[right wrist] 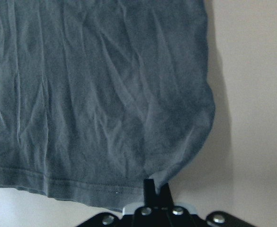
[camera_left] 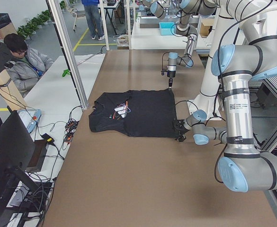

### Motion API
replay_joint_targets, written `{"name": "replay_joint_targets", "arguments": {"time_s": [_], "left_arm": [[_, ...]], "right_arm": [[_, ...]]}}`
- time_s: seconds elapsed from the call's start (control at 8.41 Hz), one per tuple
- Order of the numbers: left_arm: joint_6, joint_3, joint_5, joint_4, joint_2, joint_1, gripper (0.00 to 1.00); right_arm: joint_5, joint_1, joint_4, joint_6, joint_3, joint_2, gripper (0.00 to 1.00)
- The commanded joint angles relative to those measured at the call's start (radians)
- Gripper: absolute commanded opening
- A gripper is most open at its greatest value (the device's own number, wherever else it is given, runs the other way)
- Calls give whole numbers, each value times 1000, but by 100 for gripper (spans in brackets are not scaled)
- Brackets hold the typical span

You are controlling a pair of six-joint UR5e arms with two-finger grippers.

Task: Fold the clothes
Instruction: 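Lower the left gripper onto the hem corner and grasp both corners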

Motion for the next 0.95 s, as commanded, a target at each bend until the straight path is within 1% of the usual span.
{"name": "replay_joint_targets", "arguments": {"time_s": [0.0,0.24,0.36,0.48,0.59,0.71,0.83], "left_arm": [[2,-5,8,0,-2,5,0],[3,-47,3,0,5,5,0],[9,-95,-4,5,21,2,0],[15,-150,-54,5,49,-4,0],[15,-213,-87,5,84,-9,0],[15,-268,-110,5,121,-18,0],[15,-282,-150,3,126,-44,0]], "right_arm": [[0,0,0,0,0,2,0],[-6,4,-3,8,5,8,0],[21,26,-2,6,8,8,0],[61,32,-6,6,30,8,0],[81,32,-6,6,63,4,0],[96,32,-6,8,116,-23,0],[127,30,-2,8,152,-48,0]]}}
